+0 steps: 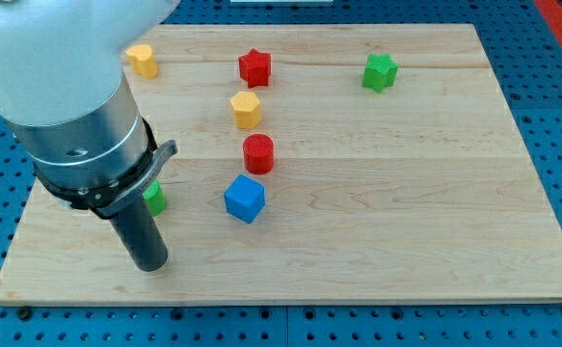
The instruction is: Move your hand parallel to the left of the triangle
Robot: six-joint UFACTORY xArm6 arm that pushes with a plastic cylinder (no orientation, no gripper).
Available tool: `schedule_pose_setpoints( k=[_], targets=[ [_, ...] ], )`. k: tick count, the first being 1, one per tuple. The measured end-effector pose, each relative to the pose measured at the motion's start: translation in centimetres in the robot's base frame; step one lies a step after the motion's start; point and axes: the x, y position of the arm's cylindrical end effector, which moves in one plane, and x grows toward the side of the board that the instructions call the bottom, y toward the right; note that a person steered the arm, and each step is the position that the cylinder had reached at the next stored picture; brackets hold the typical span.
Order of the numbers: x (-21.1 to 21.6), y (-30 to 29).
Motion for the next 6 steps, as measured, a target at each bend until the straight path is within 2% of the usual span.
schedule_pose_setpoints(
  k=[3,5,6],
  targets=[
    [-0.3,0.4],
    [-1.9,-5.3],
    [-5.7,-8.7]
  ],
)
